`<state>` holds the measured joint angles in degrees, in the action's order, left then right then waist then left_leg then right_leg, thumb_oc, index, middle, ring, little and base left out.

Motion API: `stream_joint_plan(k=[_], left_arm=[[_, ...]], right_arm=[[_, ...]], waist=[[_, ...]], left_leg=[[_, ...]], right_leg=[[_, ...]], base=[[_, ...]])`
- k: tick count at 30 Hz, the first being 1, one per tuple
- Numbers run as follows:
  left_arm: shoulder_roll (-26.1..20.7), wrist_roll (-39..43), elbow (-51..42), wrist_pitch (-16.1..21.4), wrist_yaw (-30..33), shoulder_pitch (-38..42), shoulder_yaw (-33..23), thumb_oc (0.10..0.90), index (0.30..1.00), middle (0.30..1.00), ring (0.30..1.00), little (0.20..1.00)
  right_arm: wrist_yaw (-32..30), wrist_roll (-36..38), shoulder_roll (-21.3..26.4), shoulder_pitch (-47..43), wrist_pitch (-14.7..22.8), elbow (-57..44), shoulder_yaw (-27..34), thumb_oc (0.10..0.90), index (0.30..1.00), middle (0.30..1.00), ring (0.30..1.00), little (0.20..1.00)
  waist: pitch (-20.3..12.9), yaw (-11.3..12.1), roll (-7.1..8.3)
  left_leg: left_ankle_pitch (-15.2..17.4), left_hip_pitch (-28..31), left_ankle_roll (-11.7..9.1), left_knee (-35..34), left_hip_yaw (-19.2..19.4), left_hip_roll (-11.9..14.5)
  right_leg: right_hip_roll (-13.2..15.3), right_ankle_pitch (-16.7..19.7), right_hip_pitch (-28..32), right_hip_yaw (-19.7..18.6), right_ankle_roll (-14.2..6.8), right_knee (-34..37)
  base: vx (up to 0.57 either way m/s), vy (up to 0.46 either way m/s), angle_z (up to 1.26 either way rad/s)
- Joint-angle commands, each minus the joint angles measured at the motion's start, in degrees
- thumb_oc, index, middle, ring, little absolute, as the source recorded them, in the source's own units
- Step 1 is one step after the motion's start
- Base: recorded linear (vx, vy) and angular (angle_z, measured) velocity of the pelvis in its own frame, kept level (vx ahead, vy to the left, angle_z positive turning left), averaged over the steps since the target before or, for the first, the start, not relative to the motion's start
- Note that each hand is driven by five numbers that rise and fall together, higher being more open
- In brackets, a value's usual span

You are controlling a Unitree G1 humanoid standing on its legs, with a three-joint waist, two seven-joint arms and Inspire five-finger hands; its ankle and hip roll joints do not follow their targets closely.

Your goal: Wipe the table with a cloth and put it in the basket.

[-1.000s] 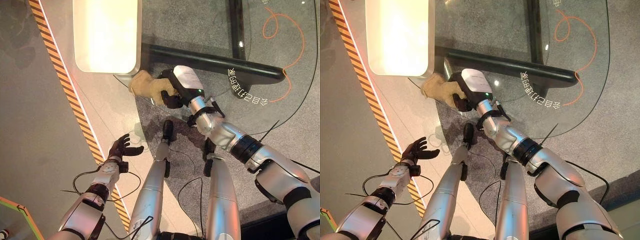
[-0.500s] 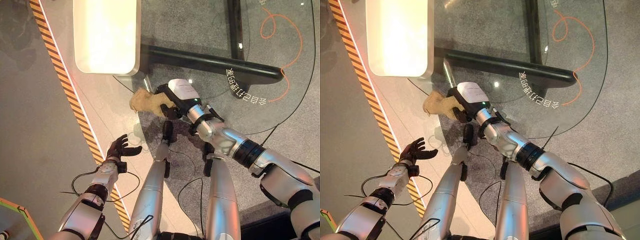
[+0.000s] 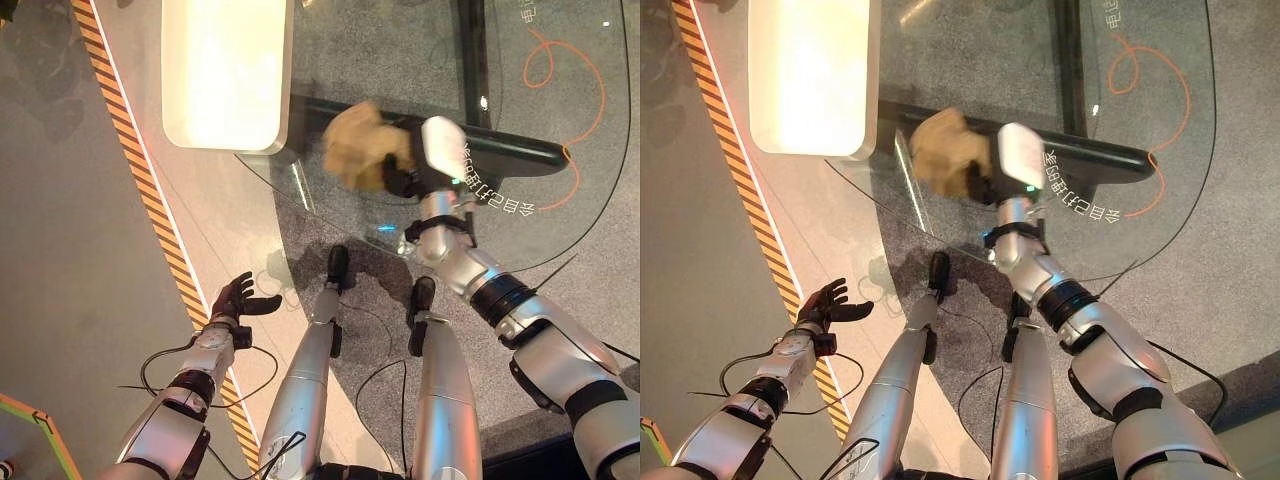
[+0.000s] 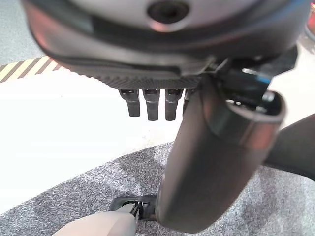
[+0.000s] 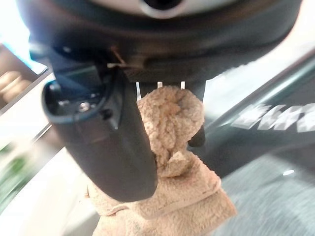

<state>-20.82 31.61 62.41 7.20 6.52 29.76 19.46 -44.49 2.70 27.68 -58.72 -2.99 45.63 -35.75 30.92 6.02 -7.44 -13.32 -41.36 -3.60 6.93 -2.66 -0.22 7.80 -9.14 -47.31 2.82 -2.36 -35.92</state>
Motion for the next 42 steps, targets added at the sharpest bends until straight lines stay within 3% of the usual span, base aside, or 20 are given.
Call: stream_joint_plan(k=[1,6,11,17,31,42], left_arm=[[-1.4,-0.4,2.7,1.4,1.3,-1.2,0.7,0.800,0.900,0.900,0.900,0.900],[-1.4,0.1,1.2,0.7,2.2,-1.7,1.1,0.800,0.900,0.900,0.900,0.900],[-1.5,0.7,0.9,1.2,2.4,-2.5,1.3,0.800,0.900,0.900,0.900,0.900],[-2.0,1.7,1.2,1.1,2.4,-2.3,2.1,0.800,0.900,0.900,0.900,0.900],[-4.8,2.3,2.6,0.1,1.3,-0.6,0.5,0.800,0.900,0.900,0.900,0.900],[-6.6,2.7,4.5,-0.4,-0.1,1.4,0.1,0.800,0.900,0.900,0.900,0.900]], right_arm=[[-7.8,3.9,2.4,-7.8,5.8,-1.8,3.4,0.100,0.300,0.300,0.300,0.200],[-9.6,9.0,4.9,-8.2,6.8,1.8,6.8,0.100,0.300,0.300,0.300,0.200],[-9.5,16.7,7.3,-7.4,9.0,10.9,12.1,0.100,0.300,0.300,0.300,0.200],[-10.1,20.8,11.0,-7.4,10.7,22.4,17.4,0.100,0.300,0.300,0.300,0.200],[-12.7,30.4,15.2,-1.6,10.4,29.4,24.5,0.100,0.300,0.300,0.300,0.200],[-9.9,32.9,15.8,-2.2,12.6,30.0,23.8,0.100,0.300,0.300,0.300,0.200]], waist=[[-1.1,-0.7,-0.09],[-1.1,-1.0,-0.18],[-1.1,-1.3,-0.26],[-1.1,-1.4,-0.35],[-1.1,-2.8,1.49],[-1.1,-3.0,2.32]], left_leg=[[10.1,-1.0,1.7,10.4,-0.3,-1.0],[10.5,-1.2,1.9,10.7,0.0,-0.9],[11.1,-1.4,2.1,11.3,0.3,-0.8],[11.7,-1.8,2.4,11.9,0.3,-0.4],[12.4,-2.9,2.3,12.4,-0.1,0.5],[12.4,-2.6,1.9,11.5,-0.2,0.8]], right_leg=[[2.0,10.4,2.7,3.2,-2.2,14.5],[1.8,10.3,2.2,2.9,-2.1,14.2],[1.6,10.0,2.0,2.7,-2.0,13.9],[1.6,10.0,1.6,2.6,-2.2,13.6],[0.5,10.7,0.8,1.5,-2.8,14.3],[0.3,11.0,1.2,1.3,-3.1,15.6]], base=[[0.00,0.000,0.00],[0.00,0.000,0.00],[0.00,0.000,0.00],[0.00,0.000,0.00],[0.00,-0.013,0.00],[0.00,-0.013,-0.02]])
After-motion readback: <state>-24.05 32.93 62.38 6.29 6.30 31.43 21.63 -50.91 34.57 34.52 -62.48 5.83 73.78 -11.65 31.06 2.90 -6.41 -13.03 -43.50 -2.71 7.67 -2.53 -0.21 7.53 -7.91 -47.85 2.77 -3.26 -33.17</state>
